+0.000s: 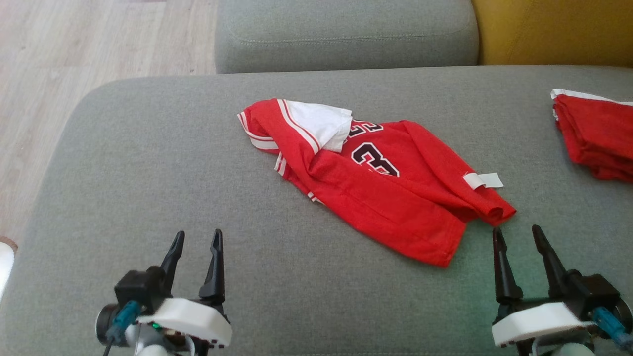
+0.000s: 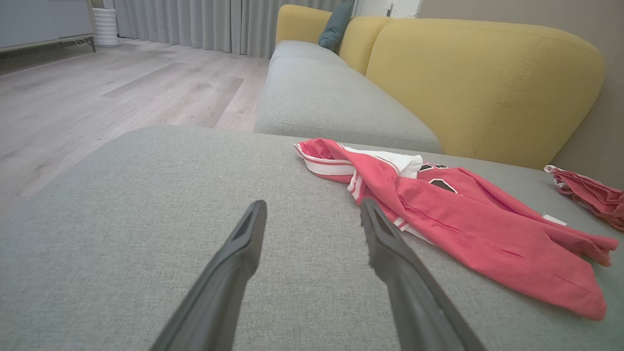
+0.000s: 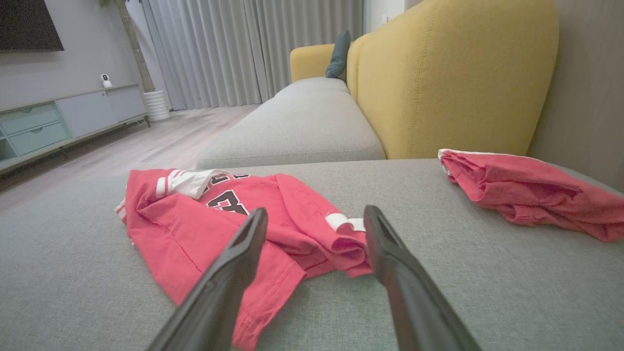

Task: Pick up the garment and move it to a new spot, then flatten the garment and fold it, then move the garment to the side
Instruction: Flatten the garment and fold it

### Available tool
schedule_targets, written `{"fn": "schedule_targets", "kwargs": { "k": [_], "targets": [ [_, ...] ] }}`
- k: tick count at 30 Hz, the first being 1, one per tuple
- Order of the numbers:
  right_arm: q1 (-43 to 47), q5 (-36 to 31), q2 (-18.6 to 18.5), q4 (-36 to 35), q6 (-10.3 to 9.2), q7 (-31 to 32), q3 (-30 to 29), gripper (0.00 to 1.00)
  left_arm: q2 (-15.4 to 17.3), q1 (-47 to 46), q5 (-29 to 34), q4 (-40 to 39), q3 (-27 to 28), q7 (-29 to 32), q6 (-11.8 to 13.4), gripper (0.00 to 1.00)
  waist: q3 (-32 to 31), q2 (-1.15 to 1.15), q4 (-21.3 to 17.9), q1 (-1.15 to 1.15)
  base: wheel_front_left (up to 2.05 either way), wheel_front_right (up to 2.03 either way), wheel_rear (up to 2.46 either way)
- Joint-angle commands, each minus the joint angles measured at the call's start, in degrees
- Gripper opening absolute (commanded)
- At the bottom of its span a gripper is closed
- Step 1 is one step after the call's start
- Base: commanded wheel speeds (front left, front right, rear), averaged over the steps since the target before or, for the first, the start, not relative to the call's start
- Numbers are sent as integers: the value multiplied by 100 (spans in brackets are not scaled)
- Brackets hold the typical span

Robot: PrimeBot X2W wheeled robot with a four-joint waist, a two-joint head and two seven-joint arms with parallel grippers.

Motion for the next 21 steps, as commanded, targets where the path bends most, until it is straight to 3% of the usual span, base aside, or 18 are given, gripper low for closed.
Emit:
{"fn": "schedule_targets", "kwargs": {
  "k": [1, 12, 21],
  "targets": [
    [-204, 20, -31, -161, 37, -59, 158, 100, -15, -184, 64, -164, 269, -70, -22, 100, 9, 0, -1, 0, 0, 0, 0],
    [-274, -100, -31, -39, 37, 45, 241, 100, -98, -222, 175, -125, 347, -70, -119, 100, 134, 0, 45, 0, 0, 0, 0],
    [-600, -546, -31, 592, 37, 284, 632, 100, -188, -362, 278, -102, 341, -70, -192, 100, 408, 0, 205, 0, 0, 0, 0]
  ]
}}
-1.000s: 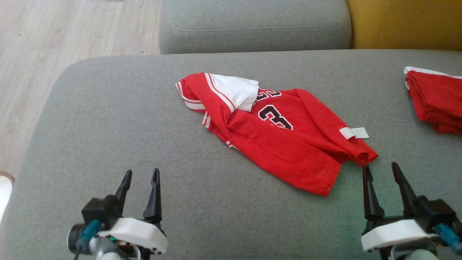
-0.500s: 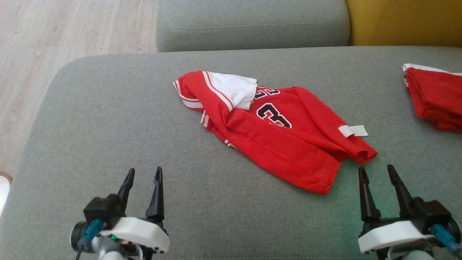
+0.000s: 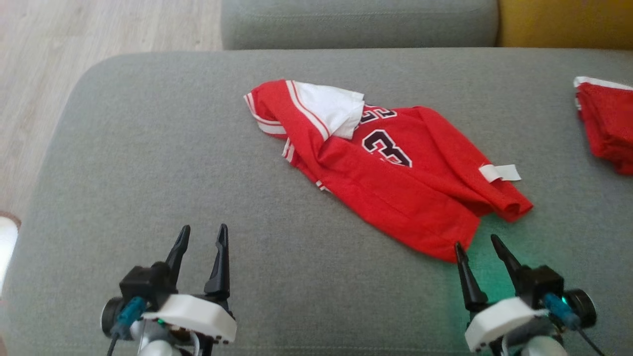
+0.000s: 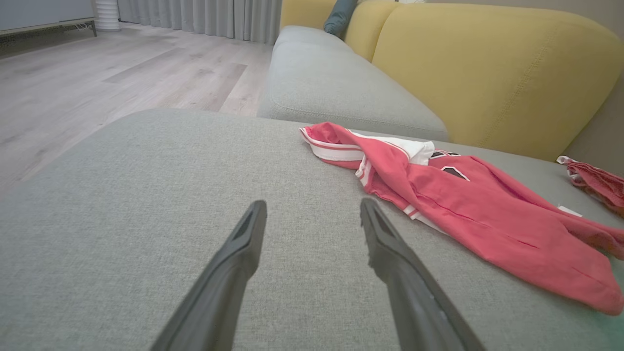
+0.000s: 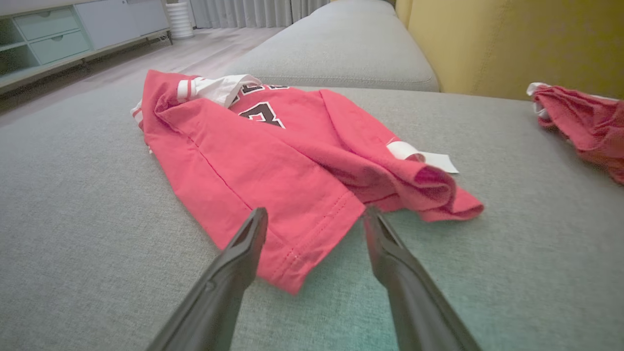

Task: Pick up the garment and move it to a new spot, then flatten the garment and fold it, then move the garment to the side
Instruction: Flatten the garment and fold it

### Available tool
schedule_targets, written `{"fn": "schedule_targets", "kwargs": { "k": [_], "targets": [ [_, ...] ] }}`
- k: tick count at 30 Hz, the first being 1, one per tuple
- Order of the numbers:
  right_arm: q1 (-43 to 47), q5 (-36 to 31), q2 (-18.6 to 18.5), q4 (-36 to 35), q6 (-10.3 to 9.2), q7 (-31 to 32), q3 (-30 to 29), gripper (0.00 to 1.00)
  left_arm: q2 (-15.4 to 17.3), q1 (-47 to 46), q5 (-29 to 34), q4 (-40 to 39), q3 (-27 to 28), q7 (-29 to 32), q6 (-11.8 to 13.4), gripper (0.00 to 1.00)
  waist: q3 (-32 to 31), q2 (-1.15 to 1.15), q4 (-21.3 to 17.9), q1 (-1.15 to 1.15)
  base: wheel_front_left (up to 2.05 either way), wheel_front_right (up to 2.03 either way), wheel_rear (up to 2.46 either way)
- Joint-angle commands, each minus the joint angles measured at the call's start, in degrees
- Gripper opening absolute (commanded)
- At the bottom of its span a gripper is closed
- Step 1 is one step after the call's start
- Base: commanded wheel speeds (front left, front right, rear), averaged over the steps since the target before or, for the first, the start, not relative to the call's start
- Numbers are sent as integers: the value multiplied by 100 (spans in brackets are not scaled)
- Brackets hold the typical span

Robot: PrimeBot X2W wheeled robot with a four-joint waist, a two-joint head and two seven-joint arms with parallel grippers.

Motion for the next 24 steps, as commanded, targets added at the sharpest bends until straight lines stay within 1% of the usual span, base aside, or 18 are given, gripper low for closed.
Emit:
{"fn": "schedule_targets", "kwargs": {
  "k": [1, 6, 10, 11, 12, 13, 14, 15, 17, 18, 19, 20, 24],
  "targets": [
    [-297, -10, -31, -121, 37, -17, 142, 100, -9, -322, 56, -138, 207, -70, -6, 100, 60, 0, 61, 0, 0, 0, 0],
    [-558, -40, -31, 515, 37, -15, 58, 100, -64, -379, 98, -90, 240, -70, -56, 100, 182, 0, 227, 0, 0, 0, 0],
    [-677, -3, -31, 882, 37, -57, 72, 100, -104, -401, 126, -66, 285, -70, -83, 100, 235, 0, 309, 0, 0, 0, 0],
    [-705, 3, -31, 952, 37, -78, 74, 93, -111, -402, 134, -61, 298, -70, -92, 100, 243, 0, 320, 0, 0, 0, 0],
    [-731, 9, -31, 1015, 37, -100, 74, 84, -119, -404, 141, -55, 311, -70, -100, 100, 249, 0, 327, 0, 0, 0, 0],
    [-755, 19, -31, 1082, 37, -107, 79, 72, -127, -407, 149, -49, 323, -70, -106, 100, 252, 0, 332, 0, 0, 0, 0],
    [-780, 24, -31, 1144, 37, -117, 87, 57, -135, -408, 157, -42, 336, -70, -111, 100, 255, 0, 334, 0, 0, 0, 0],
    [-807, 27, -31, 1203, 37, -139, 92, 47, -144, -410, 164, -36, 348, -70, -116, 100, 258, 0, 335, 0, 0, 0, 0],
    [-862, 31, -31, 1305, 37, -185, 109, 31, -157, -412, 180, -24, 370, -70, -128, 100, 260, 0, 329, 0, 0, 0, 0],
    [-888, 38, -31, 1348, 37, -207, 122, 19, -163, -411, 186, -20, 382, -70, -135, 100, 260, 0, 322, 0, 0, 0, 0],
    [-911, 48, -31, 1387, 37, -227, 135, 4, -168, -409, 193, -16, 395, -70, -141, 100, 260, 0, 313, 0, 0, 0, 0],
    [-931, 55, -31, 1420, 37, -247, 144, 0, -173, -407, 201, -12, 406, -70, -146, 100, 261, 0, 303, 0, 0, 0, 0],
    [-967, 48, -31, 1360, 37, -370, 79, 0, -195, -394, 240, -6, 442, -70, -166, 100, 255, 0, 245, 0, 0, 0, 0]
  ]
}}
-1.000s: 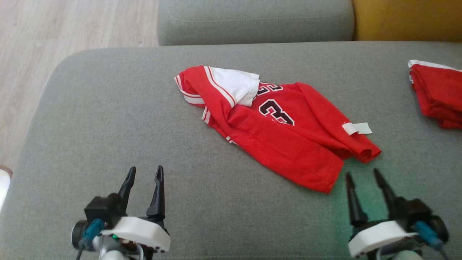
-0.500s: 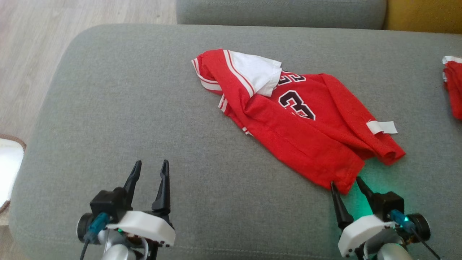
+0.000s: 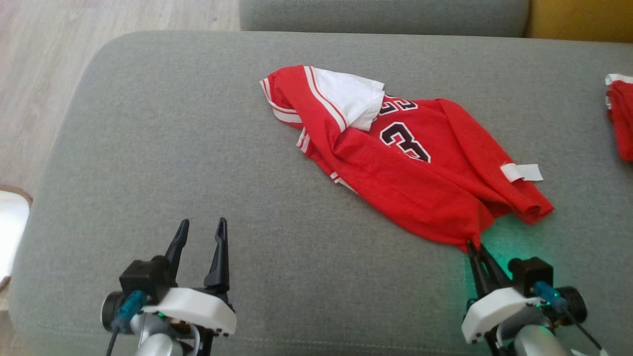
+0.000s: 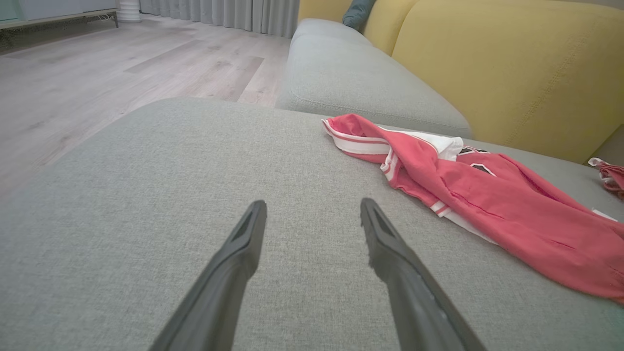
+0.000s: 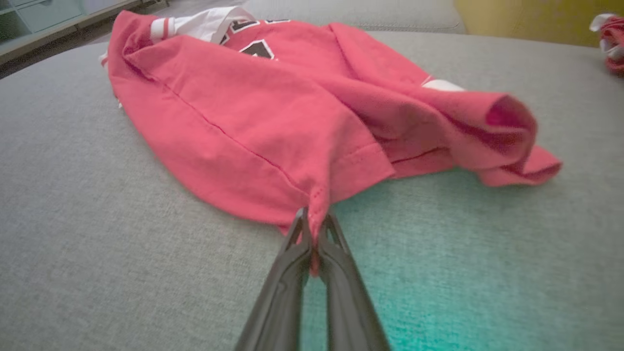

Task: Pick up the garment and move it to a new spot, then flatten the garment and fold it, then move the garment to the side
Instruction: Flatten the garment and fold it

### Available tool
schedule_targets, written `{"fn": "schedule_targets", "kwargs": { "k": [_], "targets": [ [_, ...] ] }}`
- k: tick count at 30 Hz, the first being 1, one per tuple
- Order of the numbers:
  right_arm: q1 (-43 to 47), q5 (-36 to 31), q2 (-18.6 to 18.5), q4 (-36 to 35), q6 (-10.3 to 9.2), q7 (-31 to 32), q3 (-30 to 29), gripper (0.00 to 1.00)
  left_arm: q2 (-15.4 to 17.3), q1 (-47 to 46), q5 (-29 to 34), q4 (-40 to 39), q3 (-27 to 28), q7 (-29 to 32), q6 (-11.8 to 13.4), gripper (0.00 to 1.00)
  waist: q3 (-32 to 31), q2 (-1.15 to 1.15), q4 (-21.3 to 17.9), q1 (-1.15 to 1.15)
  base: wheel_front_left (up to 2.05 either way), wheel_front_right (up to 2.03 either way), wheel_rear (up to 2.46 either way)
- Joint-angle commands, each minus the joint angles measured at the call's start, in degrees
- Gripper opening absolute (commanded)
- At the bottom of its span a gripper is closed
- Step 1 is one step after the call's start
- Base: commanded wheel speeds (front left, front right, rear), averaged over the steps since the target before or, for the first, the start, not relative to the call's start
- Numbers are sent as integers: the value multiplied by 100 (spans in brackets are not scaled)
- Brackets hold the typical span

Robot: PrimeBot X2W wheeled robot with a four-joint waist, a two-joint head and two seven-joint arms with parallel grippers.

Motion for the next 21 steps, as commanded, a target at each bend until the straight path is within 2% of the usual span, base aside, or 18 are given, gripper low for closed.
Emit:
{"fn": "schedule_targets", "kwargs": {
  "k": [1, 4, 9, 14, 21],
  "targets": [
    [-198, -6, -29, -243, 37, -122, 68, 0, -16, -264, 73, -161, 247, -70, -16, 100, -5, 0, -45, 0, 0, 0, 0],
    [-179, -187, -29, -501, 37, -172, -135, 0, -29, -241, 94, -163, 270, -70, -34, 100, -9, 0, -140, 0, 0, 0, 0],
    [-23, -887, -29, -1137, 37, -186, -550, 0, -67, -217, 130, -158, 248, -70, -81, 100, -23, 0, -315, 0, 0, 0, 0],
    [397, -1346, -29, -1700, 37, 53, -596, 0, -105, -206, 162, -132, 205, -70, -123, 100, -20, 0, -483, 0, 0, 0, 0],
    [946, -1328, -29, -1834, 37, 387, -484, 0, -134, -202, 192, -100, 184, -70, -160, 100, -10, 0, -635, 0, 0, 0, 0]
  ]
}}
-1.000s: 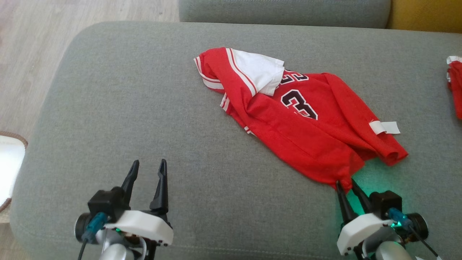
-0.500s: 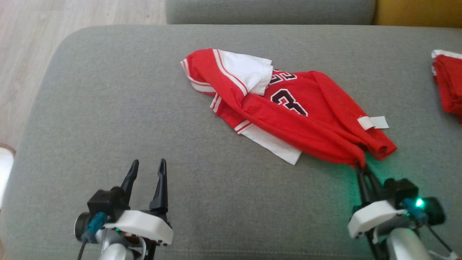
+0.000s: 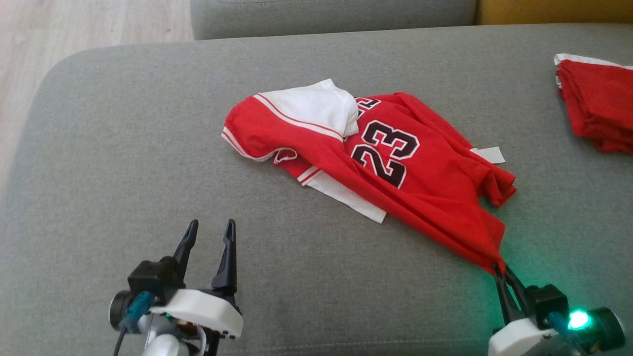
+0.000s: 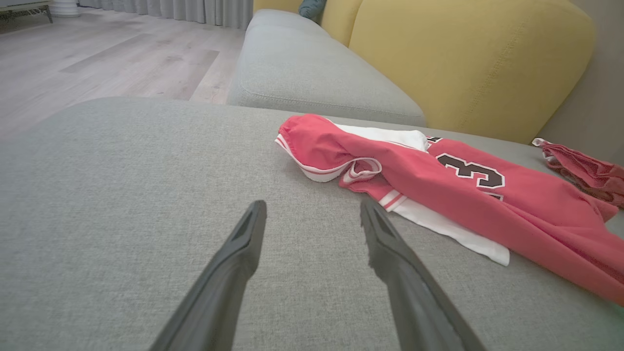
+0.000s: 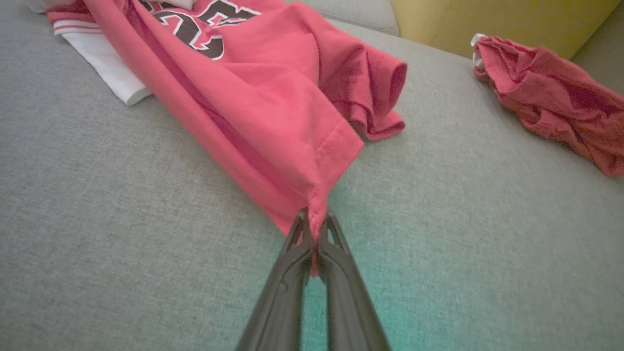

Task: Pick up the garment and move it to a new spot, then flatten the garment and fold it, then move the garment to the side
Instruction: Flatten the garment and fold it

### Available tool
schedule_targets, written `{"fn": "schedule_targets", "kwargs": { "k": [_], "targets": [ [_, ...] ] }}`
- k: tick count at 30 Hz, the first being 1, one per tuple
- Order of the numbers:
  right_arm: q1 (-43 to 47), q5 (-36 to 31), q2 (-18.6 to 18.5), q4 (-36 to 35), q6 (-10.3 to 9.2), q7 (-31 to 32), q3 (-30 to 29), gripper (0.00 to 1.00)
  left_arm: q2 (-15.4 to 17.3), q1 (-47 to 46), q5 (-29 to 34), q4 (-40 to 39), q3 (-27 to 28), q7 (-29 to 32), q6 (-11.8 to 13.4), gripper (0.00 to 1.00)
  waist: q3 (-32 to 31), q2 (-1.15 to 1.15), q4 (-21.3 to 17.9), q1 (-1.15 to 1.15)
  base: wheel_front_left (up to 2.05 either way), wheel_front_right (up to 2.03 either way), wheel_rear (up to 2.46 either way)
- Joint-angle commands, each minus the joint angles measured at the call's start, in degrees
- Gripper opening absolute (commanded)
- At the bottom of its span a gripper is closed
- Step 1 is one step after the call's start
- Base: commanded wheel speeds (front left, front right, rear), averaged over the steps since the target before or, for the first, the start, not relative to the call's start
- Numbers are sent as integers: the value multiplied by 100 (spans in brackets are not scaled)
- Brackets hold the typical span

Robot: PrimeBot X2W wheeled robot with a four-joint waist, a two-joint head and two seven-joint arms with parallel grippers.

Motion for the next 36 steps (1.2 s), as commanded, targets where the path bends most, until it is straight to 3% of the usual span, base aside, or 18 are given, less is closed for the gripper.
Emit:
{"fn": "schedule_targets", "kwargs": {
  "k": [1, 3, 4, 5, 6, 7, 11, 16, 18, 21, 27, 36],
  "targets": [
    [-110, 61, -32, -168, 36, 18, 136, 0, -2, -202, 60, -140, 183, -70, -16, 100, -2, 0, -30, 0, 0, 0, 0],
    [-44, 135, -32, -115, 36, 55, 142, 0, -4, -196, 73, -131, 181, -70, -27, 100, -10, 0, -63, 0, 0, 0, 0],
    [-24, 173, -32, -89, 36, 64, 143, 30, -5, -194, 80, -125, 179, -70, -32, 100, -16, 0, -77, 0, 0, 0, 0],
    [-10, 218, -32, -67, 36, 70, 141, 51, -6, -191, 87, -120, 178, -70, -35, 100, -26, 0, -93, 0, 0, 0, 0],
    [4, 277, -32, -61, 36, 64, 134, 93, -7, -184, 92, -115, 178, -70, -37, 100, -40, 0, -109, 0, 0, 0, 0],
    [21, 335, -32, -69, 36, 54, 129, 100, -8, -176, 96, -112, 179, -70, -37, 100, -53, 0, -123, 0, 0, 0, 0],
    [71, 561, -32, -292, 36, -41, 77, 100, -10, -153, 107, -119, 194, -70, -40, 100, -93, 0, -163, 0, 0, 0, 0],
    [28, 822, -32, -1057, 36, -54, 63, 100, -22, -145, 126, -174, 194, -70, -39, 100, -104, 0, -118, 0, 0, 0, 0],
    [-146, 921, -32, -1534, 36, 61, 176, 100, -37, -156, 130, -207, 193, -70, -41, 100, -76, 0, -40, 0, 0, 0, 0],
    [-484, 1043, -32, -1665, 36, 270, 335, 100, -60, -205, 139, -228, 166, -70, -55, 100, -11, 0, 109, 0, 0, 0, 0],
    [-1607, 1455, -32, -836, 36, 572, 617, 100, -99, -360, 187, -316, 129, -70, -68, 100, 242, 0, 551, 0, 0, 0, 0],
    [-3366, 1812, -32, 1346, 36, 720, 807, 100, -162, -547, 238, -443, 82, -70, -78, 100, 650, 0, 1255, 0, 0, 0, 0]
  ]
}}
